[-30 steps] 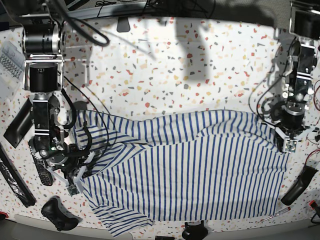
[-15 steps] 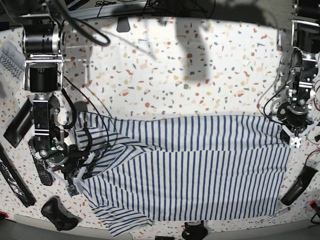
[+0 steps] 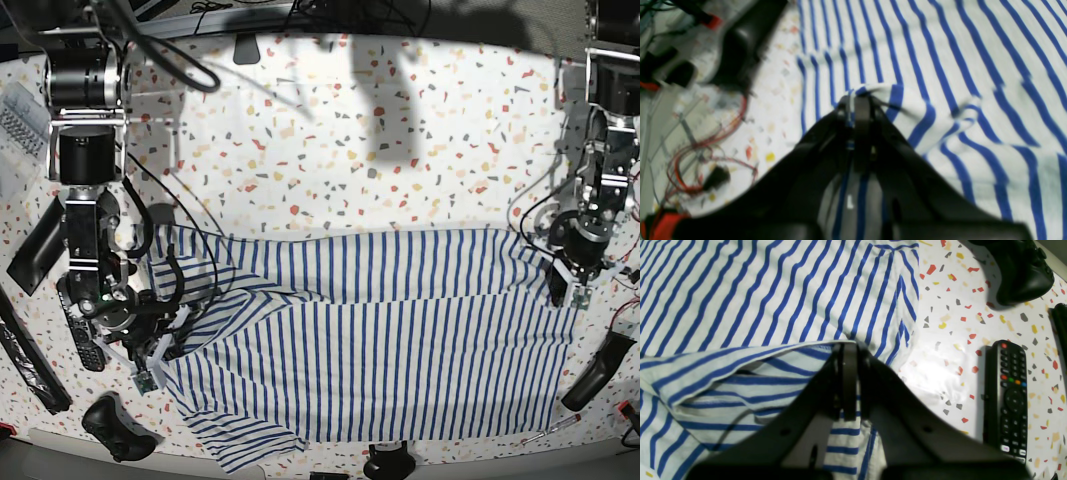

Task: Layout the t-shirt on the table in an organized manner, then fold the t-shirt properly
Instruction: 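Hold the shirt edge with both grippers and drag it taut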

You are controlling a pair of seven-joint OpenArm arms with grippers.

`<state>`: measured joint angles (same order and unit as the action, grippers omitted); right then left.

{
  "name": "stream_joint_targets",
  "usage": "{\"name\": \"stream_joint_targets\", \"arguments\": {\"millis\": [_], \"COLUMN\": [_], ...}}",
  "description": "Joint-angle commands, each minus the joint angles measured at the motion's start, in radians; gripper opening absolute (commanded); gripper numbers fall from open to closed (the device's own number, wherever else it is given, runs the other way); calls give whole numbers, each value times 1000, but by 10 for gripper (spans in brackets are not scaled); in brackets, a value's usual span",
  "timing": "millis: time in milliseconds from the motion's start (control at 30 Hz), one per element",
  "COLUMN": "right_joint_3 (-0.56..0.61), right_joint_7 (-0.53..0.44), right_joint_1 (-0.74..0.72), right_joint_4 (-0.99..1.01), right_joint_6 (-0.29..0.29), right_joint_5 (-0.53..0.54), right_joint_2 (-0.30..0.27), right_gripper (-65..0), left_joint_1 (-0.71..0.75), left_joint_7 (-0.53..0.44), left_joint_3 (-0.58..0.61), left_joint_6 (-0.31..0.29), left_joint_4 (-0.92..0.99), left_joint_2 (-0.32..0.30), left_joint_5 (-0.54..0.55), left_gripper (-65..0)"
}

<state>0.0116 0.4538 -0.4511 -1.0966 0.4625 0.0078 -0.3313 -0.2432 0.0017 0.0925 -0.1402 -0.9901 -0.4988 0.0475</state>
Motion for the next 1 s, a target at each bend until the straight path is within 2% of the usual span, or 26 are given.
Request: {"name": "stream_joint_targets", "arguments": {"millis": [0, 233, 433, 533, 567, 700, 967], "right_joint_3": [-5, -5, -5, -5, -5, -5, -5], "right_joint_7": [-26, -27, -24, -24, -24, -32, -51], "right_joint_1": [-34, -34, -34, -34, -34, -34, -34], "right_joint_4": [-18, -18, -18, -18, -18, -18, -18], "right_joint_6": [-8, -8, -8, -8, -16, -117, -119], "right_joint_5": [11, 11, 11, 10, 10, -8, -12], "right_joint_2": [-9, -9, -10, -9, -10, -10, -9], "right_gripper": [-650, -650, -650, -650, -650, -650, -650], "left_joint_1": [-30, -45, -120, -148, -154, -176, -176], "left_joint_7": [-24, -22, -26, -26, -26, -26, -26], "left_joint_3": [-6, -5, -5, -5, -5, -5, -5], "left_joint_6": [5, -16, -30, -29, -29, -29, -33], "left_joint_4": [-15, 8, 206, 245, 245, 245, 245], "left_joint_2": [-17, -16, -15, -14, -14, -14, -14], "left_joint_5": [4, 33, 33, 33, 33, 33, 1], "left_gripper": [-650, -650, -650, -650, -650, -650, -650]}}
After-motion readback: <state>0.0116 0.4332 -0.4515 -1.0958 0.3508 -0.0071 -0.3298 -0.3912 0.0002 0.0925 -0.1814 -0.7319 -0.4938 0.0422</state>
